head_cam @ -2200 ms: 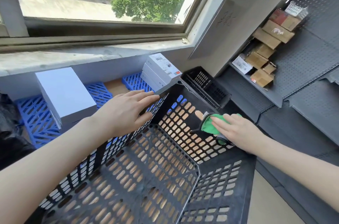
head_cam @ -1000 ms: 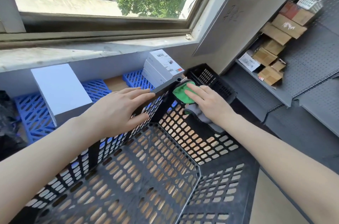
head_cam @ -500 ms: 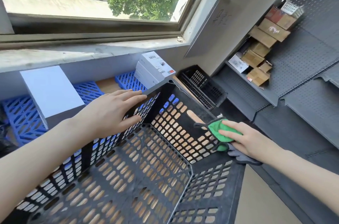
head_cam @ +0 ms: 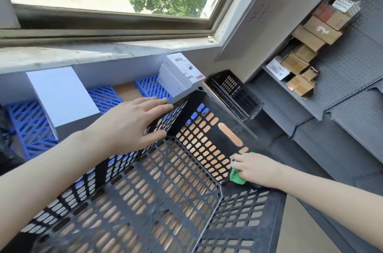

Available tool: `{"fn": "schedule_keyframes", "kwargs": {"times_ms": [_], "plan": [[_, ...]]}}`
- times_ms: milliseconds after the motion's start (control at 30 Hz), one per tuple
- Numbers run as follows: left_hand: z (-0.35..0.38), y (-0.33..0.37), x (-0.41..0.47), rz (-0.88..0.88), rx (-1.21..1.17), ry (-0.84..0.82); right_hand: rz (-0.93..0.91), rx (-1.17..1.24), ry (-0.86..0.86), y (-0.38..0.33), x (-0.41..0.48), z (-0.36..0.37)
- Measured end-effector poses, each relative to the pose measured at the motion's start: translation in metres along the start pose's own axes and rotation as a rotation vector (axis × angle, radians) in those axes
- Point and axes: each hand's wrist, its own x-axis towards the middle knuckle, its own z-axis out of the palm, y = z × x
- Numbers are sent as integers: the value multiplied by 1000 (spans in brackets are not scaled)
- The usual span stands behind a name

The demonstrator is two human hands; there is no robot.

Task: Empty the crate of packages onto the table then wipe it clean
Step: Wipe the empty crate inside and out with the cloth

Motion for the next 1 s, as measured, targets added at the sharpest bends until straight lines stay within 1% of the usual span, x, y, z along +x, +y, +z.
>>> {"fn": "schedule_keyframes", "kwargs": {"times_ms": [133, 300, 367, 500, 567, 667, 867, 1000], "plan": [[2, 0, 0, -9, -7, 12, -34, 63, -21, -8, 29, 16], [3, -1, 1, -8, -23, 18, -60, 162, 56, -22, 62, 46], [4, -1, 1, -7, -27, 28, -98, 174, 54, -27, 78, 55], [5, -1, 1, -13, -37, 39, -96, 150, 13, -30, 97, 49], [5, -1, 1, -11, -37, 48, -139, 83, 3, -30, 106, 46], [6, -2, 2, -13, -41, 52, -154, -5, 26, -30, 121, 53], [4, -2, 3, -6, -25, 59, -27, -17, 151, -24, 140, 50], [2, 0, 2, -5, -3, 57, 77, -80, 203, -16, 146, 47]]}}
